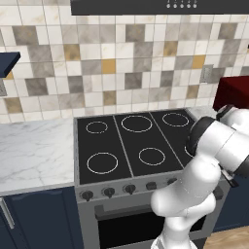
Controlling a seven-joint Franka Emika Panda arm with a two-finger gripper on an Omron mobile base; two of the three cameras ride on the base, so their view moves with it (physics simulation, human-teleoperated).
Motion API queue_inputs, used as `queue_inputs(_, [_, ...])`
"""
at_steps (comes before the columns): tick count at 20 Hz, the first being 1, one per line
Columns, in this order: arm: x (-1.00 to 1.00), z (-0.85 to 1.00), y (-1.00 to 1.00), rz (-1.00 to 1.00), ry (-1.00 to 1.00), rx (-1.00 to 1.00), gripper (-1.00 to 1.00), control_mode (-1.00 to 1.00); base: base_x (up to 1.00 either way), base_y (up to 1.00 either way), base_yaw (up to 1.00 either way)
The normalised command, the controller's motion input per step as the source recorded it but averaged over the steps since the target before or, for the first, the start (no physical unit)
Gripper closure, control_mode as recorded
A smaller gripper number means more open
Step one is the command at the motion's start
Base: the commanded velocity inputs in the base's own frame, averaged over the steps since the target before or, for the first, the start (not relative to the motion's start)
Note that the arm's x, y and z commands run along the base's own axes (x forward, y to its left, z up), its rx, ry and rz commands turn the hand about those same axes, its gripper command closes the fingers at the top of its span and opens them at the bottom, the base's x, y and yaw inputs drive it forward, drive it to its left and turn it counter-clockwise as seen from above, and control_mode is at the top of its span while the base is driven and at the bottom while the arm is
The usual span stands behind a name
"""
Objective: Put the corn and onion in the pan. Then turn on the front right burner and set the heat to medium.
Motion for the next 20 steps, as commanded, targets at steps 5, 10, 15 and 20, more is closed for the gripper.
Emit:
queue_inputs(5, [-0.57, 0.01, -0.3, -0.03, -0.32, 0.24, -1.0, -1.0, 0.0, 0.0, 0.0])
queue_inputs(10, [-0.45, 0.0, -0.04, 0.0, -0.33, 0.12, -1.0, -1.0, 0.0, 0.0, 0.0])
queue_inputs(15, [-0.5, 0.0, -0.01, 0.0, -0.31, 0.03, -1.0, -1.0, 0.0, 0.0, 0.0])
queue_inputs(20, [-0.45, -0.05, 0.0, 0.0, -0.22, 0.0, -1.0, -1.0, 0.0, 0.0, 0.0])
